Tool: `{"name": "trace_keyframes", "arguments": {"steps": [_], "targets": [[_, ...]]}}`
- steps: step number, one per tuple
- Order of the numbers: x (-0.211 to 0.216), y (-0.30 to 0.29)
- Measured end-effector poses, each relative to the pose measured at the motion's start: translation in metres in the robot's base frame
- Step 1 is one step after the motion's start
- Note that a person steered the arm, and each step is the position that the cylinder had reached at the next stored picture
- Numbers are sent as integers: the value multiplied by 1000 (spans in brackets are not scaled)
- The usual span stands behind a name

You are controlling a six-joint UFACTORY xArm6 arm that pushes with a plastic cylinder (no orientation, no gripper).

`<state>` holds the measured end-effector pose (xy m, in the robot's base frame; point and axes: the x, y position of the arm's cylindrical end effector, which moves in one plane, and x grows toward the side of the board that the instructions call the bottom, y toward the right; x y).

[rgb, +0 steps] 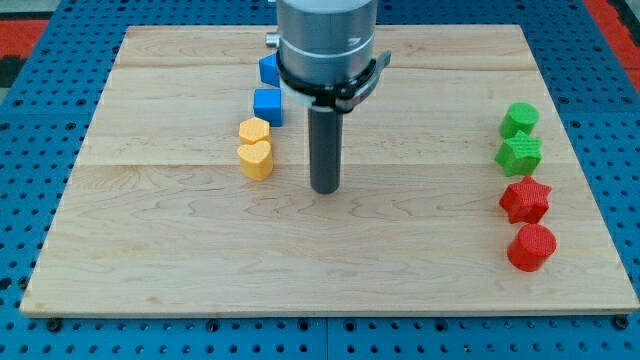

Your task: Separate yellow heart and yellow hexagon

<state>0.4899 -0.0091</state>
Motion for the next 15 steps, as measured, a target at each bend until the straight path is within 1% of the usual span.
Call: {"name": "trace_keyframes", "arguments": {"steps": [1,2,3,4,8,10,11,12,13,14,15], "targets": [[30,-78],[-28,-99],[-40,-93],[-56,-70],[-47,-77],[-50,-53],[-52,-53],[-70,-78],[-39,-51],[-65,-30],[-65,-5]]}}
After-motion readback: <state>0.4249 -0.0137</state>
